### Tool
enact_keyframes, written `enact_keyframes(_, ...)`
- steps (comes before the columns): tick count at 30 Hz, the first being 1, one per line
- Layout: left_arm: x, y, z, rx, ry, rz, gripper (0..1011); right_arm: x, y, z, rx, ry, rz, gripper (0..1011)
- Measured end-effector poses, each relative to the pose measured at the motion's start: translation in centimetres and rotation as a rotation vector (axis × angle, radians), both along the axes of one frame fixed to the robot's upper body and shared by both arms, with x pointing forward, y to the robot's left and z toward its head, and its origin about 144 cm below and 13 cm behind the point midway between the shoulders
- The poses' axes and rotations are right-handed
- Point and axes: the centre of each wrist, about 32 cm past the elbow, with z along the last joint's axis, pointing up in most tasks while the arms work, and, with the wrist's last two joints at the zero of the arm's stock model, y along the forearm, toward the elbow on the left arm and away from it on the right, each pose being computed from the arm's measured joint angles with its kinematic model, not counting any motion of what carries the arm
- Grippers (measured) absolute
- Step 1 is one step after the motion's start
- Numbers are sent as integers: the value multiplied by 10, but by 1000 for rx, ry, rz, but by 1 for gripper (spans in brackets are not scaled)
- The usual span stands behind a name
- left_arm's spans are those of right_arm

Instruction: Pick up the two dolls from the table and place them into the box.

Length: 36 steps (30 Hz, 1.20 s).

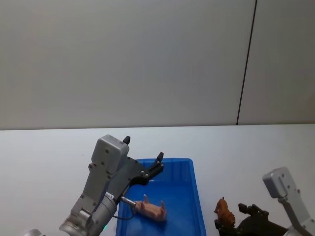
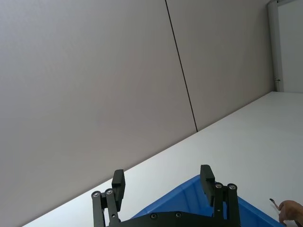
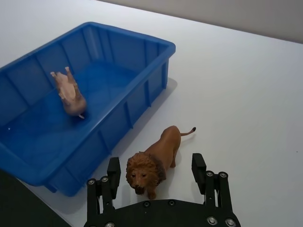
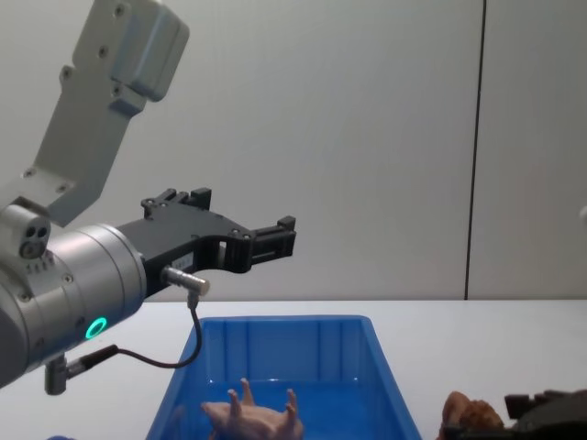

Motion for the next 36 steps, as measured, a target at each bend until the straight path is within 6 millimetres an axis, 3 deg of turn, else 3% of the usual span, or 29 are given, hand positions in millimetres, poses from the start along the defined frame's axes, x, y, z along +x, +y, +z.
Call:
enact_keyframes(19,0,0,0,0,0,0,1001,8,6,-12,7,13,-50,441)
enact_keyframes(28,0,0,0,0,0,0,1001,9,8,-9,8,-43,-61,443)
enact_keyframes(36,0,0,0,0,0,0,1001,13,11,9,27,-151,-41,443)
